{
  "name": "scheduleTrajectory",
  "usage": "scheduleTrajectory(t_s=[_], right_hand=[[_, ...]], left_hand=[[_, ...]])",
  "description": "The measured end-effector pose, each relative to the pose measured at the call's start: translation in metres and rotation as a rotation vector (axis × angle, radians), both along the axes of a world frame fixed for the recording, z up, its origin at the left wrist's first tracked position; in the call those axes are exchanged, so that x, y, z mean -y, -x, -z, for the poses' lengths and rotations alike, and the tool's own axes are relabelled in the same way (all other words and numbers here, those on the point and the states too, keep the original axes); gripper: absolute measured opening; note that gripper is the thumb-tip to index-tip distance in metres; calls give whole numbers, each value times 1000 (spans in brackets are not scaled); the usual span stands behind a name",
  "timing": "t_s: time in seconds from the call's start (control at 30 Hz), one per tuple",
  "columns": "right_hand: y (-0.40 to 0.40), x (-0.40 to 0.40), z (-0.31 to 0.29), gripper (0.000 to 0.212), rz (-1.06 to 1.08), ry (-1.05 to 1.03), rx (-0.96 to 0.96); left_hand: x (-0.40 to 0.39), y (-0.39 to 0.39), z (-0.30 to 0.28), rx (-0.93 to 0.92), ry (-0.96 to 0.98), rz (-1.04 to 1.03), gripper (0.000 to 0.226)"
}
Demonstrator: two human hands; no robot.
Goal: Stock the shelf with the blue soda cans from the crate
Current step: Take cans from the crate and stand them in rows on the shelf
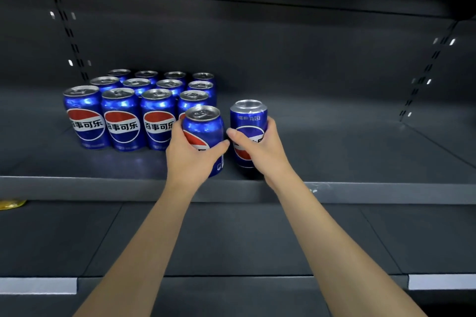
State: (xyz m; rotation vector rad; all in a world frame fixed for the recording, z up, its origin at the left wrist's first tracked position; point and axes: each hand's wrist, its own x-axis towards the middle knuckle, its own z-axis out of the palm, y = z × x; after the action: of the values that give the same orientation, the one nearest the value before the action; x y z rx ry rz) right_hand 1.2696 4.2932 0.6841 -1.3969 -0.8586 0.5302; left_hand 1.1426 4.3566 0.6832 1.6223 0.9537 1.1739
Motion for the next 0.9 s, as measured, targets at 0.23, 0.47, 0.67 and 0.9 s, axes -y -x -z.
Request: scheduleTrajectory(t_s=[0.23,0.47,0.67,0.9], right_hand=[[-16,8,9,75,-47,124,69],[-8,12,6,93,14,204,200],[-1,12,-1,66,136,333,329],[-13,16,-24,75,143,476,682]], left_hand=[[0,4,5,-11,-21,43,81],[2,5,4,-36,-46,43,84],[3,3,3,-36,-41,26,84],[4,2,3,-43,-48,20,83]])
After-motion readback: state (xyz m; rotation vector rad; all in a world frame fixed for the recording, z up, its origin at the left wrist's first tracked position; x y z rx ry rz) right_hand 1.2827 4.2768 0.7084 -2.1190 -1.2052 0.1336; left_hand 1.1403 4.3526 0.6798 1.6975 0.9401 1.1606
